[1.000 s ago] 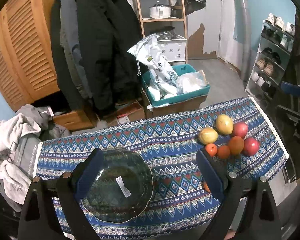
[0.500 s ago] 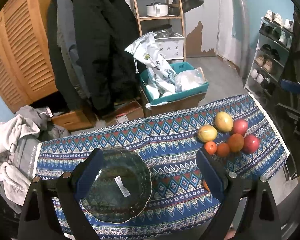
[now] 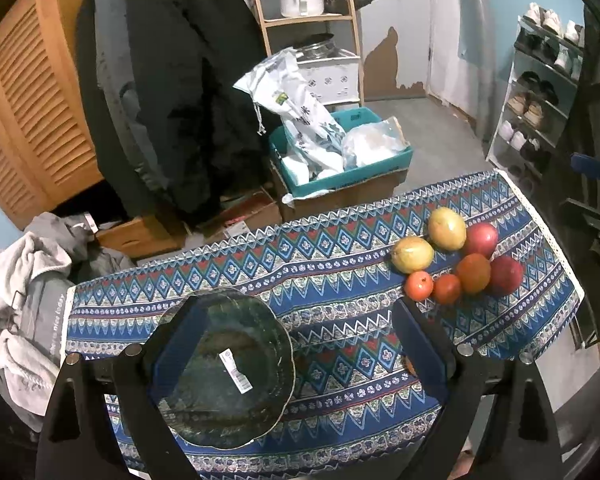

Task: Organize fruits
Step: 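Grasp an orange with the left tool while the right tool grasps a red apple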

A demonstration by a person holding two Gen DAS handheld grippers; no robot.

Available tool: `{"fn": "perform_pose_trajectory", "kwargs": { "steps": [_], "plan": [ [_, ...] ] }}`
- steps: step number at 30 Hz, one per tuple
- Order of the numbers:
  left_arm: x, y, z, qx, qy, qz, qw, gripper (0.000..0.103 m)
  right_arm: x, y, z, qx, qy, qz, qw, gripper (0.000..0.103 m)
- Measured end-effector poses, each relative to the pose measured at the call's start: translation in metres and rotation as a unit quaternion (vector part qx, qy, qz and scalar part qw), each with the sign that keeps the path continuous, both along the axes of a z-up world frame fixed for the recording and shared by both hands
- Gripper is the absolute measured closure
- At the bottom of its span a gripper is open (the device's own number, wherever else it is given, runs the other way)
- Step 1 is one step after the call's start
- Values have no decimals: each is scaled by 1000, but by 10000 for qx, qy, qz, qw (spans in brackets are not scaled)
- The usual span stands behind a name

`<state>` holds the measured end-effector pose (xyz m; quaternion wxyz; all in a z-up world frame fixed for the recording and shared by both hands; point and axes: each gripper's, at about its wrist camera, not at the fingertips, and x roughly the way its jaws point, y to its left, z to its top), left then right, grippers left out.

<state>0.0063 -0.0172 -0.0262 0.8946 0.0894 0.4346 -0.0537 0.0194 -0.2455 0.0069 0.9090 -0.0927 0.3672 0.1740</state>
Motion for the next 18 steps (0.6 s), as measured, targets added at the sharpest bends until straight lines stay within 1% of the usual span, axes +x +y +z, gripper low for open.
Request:
{"fn": "perform_pose_trajectory", "kwargs": {
  "steps": [8, 14, 16, 18],
  "plan": [
    [11, -13, -16, 22, 168, -108, 9998, 8, 7, -18, -22, -161, 269, -189, 9993, 3],
    [24, -29, -39, 362, 271, -285, 9986, 8, 21, -36, -56, -375, 686, -456, 9959, 3],
    [28, -33, -47, 368, 370, -354, 9980, 8, 26, -41, -68, -443, 852, -538, 9939, 3],
    [34, -37, -56, 265, 590, -418, 9970, 8, 31, -46, -79, -513, 1004, -599, 9918, 3]
  ]
}}
